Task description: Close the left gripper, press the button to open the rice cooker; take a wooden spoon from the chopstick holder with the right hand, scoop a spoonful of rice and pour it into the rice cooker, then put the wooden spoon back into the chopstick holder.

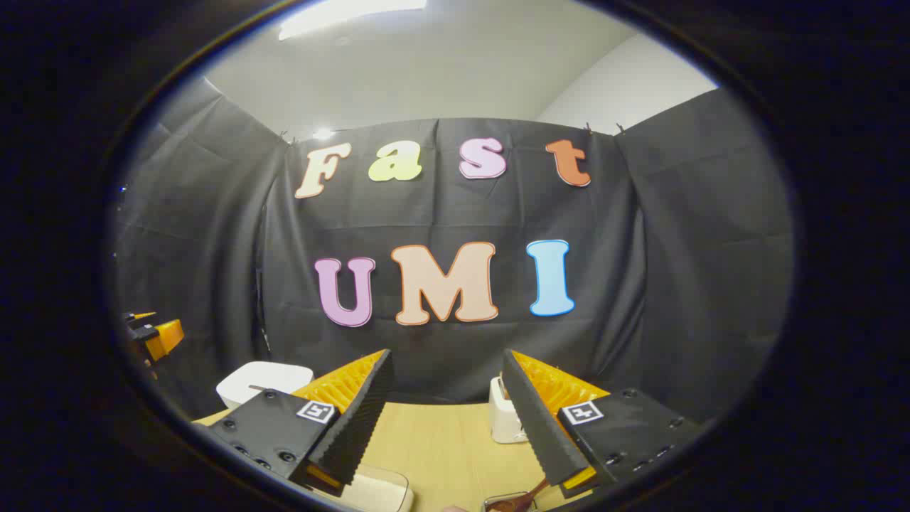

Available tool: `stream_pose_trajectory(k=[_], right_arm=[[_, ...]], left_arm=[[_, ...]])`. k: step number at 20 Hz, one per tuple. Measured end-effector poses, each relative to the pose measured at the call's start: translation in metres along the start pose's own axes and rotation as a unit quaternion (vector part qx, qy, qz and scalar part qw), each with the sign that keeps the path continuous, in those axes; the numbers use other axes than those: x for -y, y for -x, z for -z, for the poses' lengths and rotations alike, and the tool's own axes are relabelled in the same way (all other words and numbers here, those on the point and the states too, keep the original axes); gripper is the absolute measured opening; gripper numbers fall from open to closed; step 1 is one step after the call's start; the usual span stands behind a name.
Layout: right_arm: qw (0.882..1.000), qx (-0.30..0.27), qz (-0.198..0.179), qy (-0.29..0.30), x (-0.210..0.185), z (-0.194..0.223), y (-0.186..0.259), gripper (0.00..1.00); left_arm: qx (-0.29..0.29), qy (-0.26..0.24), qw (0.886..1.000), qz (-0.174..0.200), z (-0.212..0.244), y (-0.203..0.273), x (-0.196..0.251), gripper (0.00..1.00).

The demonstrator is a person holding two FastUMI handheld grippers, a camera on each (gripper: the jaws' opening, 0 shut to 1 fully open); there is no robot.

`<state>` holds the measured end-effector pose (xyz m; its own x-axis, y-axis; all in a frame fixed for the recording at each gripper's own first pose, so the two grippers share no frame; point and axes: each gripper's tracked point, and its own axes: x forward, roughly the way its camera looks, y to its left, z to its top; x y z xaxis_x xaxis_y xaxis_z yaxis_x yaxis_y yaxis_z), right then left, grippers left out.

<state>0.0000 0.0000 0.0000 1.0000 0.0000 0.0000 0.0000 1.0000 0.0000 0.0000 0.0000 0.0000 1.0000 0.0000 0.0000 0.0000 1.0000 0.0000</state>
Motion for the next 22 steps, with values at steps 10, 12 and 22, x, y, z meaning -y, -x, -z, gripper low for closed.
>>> stream_pose_trajectory(k=[10,12,22], right_arm=[[1.0,-0.004,-0.007,-0.004,-0.001,0.003,0.005,0.94],[1.0,-0.004,-0.007,-0.006,0.0,0.002,0.005,1.0],[1.0,0.0,-0.006,-0.008,0.004,-0.001,0.008,0.99]], left_arm=[[0.012,-0.007,1.0,0.014,-0.011,0.01,0.011,0.92],[0.011,-0.007,1.0,0.014,-0.01,0.012,0.011,0.96],[0.012,-0.008,1.0,0.015,-0.013,0.008,0.008,0.92]])
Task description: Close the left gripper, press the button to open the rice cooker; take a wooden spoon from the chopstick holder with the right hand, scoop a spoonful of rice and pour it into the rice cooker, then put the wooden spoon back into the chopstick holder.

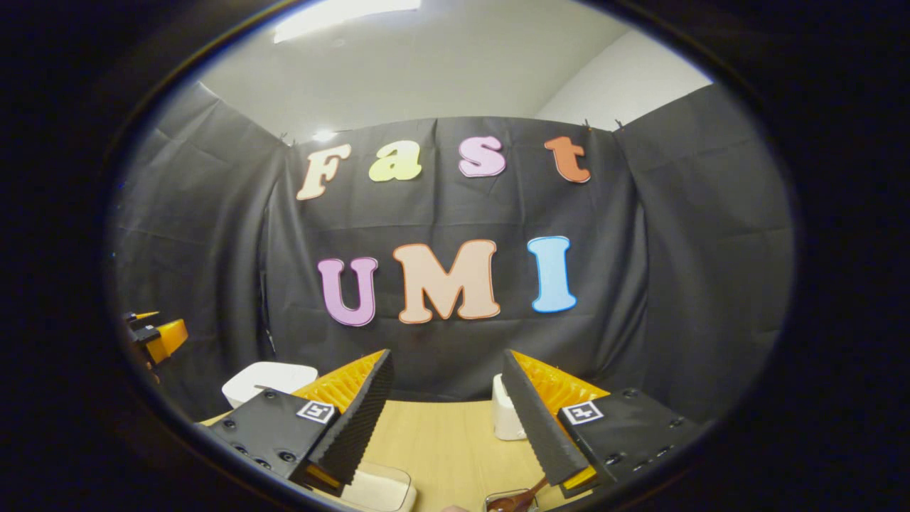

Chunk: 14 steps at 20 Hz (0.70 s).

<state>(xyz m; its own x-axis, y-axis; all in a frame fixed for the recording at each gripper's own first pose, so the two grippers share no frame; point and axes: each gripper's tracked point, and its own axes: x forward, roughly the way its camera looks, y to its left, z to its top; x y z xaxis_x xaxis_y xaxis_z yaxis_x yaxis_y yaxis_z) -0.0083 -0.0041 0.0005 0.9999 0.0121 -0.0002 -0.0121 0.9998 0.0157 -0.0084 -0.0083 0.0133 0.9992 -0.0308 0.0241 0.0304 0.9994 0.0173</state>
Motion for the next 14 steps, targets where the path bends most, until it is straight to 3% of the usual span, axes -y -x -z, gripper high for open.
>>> stream_pose_trajectory(k=[3,8,12,13,14], right_arm=[[1.0,0.001,0.001,0.002,0.0,0.001,0.0,1.0],[1.0,0.001,0.009,0.003,0.005,0.002,-0.003,1.0],[1.0,0.0,0.02,0.003,0.009,0.003,-0.005,1.0],[1.0,0.0,0.023,0.004,0.01,0.004,-0.005,1.0],[1.0,-0.001,0.026,0.006,0.01,0.003,-0.004,1.0]], left_arm=[[-0.004,0.001,1.0,0.0,0.002,-0.008,-0.005,0.75],[-0.011,0.01,1.0,-0.001,0.004,-0.026,-0.015,0.38],[-0.025,0.029,0.999,0.018,0.013,-0.049,-0.014,0.17],[-0.03,0.032,0.999,0.024,0.016,-0.056,-0.016,0.19],[-0.035,0.035,0.998,0.028,0.021,-0.062,-0.016,0.06]])
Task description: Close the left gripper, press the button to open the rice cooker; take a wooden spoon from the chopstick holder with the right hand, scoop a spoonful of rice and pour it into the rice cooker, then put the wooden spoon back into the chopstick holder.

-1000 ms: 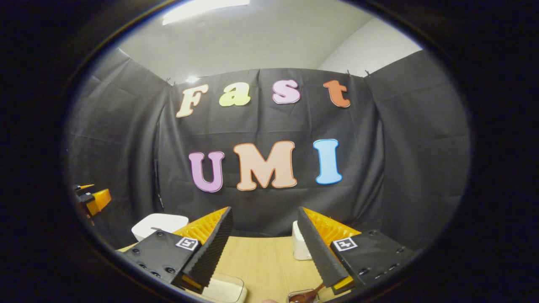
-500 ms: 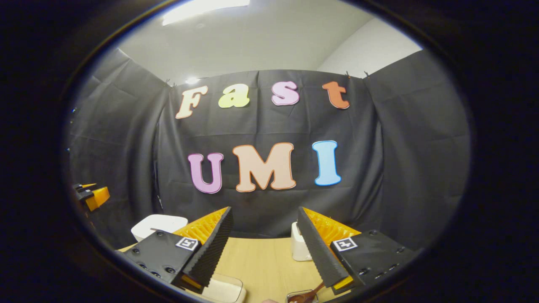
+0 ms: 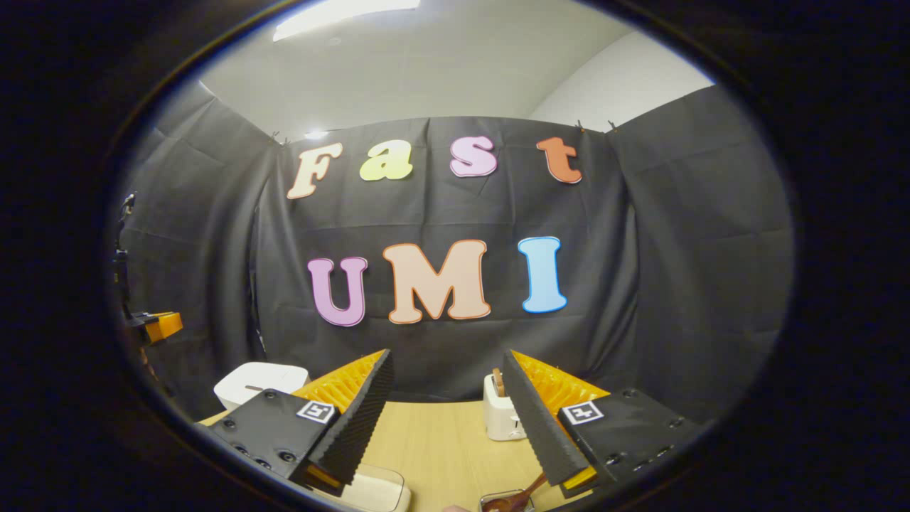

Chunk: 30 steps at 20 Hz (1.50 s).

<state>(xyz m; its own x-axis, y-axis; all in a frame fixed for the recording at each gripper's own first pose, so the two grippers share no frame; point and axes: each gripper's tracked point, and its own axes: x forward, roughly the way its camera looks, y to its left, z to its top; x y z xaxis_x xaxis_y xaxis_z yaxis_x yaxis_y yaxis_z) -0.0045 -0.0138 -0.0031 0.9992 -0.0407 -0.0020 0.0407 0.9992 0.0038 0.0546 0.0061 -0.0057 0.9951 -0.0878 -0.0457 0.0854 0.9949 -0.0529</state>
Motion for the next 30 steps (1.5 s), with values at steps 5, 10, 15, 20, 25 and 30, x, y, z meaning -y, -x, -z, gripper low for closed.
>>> stream_pose_trajectory(k=[5,10,15,20,25,30], right_arm=[[1.0,0.0,0.019,0.012,0.006,0.0,0.005,0.94],[0.999,0.001,0.037,0.021,0.008,-0.002,0.01,1.0],[0.998,-0.006,0.052,0.031,0.007,0.003,0.014,1.0],[0.997,-0.014,0.065,0.037,0.01,0.008,0.018,1.0],[0.996,-0.018,0.077,0.041,0.015,0.009,0.019,1.0],[0.995,-0.021,0.081,0.05,0.019,0.01,0.019,1.0]], left_arm=[[-0.006,0.01,1.0,0.007,0.011,-0.034,-0.01,0.0],[-0.05,0.014,0.998,0.026,0.051,-0.073,-0.009,0.0],[-0.096,0.01,0.994,0.041,0.094,-0.101,-0.008,0.0],[-0.144,0.02,0.988,0.057,0.137,-0.111,-0.005,0.0],[-0.188,0.013,0.98,0.06,0.179,-0.111,-0.003,0.0],[-0.206,0.021,0.977,0.058,0.197,-0.114,-0.003,0.0]])
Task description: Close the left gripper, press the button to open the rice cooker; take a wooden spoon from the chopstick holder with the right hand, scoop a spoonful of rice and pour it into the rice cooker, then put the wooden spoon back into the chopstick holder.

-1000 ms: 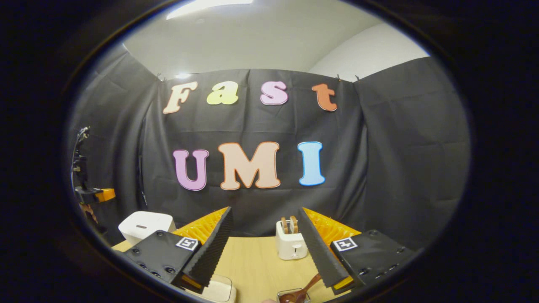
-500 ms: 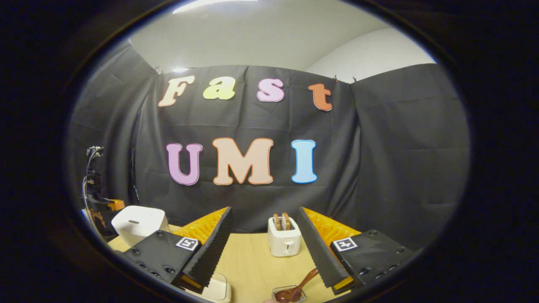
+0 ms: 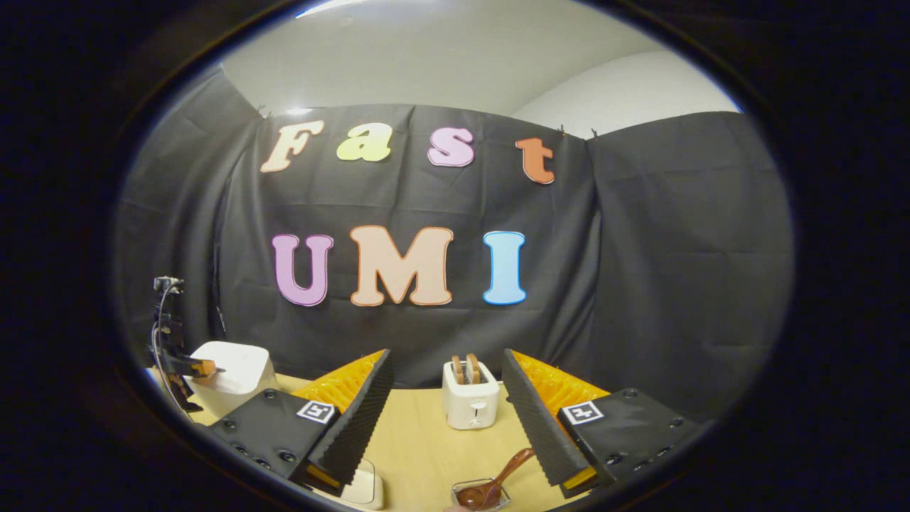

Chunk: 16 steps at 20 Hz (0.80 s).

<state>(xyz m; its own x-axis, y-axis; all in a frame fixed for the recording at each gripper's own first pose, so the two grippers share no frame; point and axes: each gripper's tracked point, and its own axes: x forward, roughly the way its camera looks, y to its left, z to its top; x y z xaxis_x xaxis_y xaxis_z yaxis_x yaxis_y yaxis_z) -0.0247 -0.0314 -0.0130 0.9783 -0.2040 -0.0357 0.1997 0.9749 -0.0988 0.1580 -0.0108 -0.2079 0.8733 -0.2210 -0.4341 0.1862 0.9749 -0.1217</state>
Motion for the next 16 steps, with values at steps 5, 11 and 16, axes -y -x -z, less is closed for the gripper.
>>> stream_pose_trajectory(k=[5,11,16], right_arm=[[1.0,0.0,0.004,-0.005,0.005,0.0,-0.001,0.99],[1.0,0.002,-0.001,-0.012,0.008,0.001,-0.003,1.0],[1.0,0.007,-0.004,-0.018,0.014,-0.003,-0.004,0.94]], left_arm=[[0.006,0.0,1.0,-0.008,0.006,-0.002,-0.001,0.0],[0.012,-0.014,1.0,-0.014,0.006,0.0,-0.001,0.0],[0.045,-0.032,0.998,-0.022,-0.024,0.007,0.0,0.0]])
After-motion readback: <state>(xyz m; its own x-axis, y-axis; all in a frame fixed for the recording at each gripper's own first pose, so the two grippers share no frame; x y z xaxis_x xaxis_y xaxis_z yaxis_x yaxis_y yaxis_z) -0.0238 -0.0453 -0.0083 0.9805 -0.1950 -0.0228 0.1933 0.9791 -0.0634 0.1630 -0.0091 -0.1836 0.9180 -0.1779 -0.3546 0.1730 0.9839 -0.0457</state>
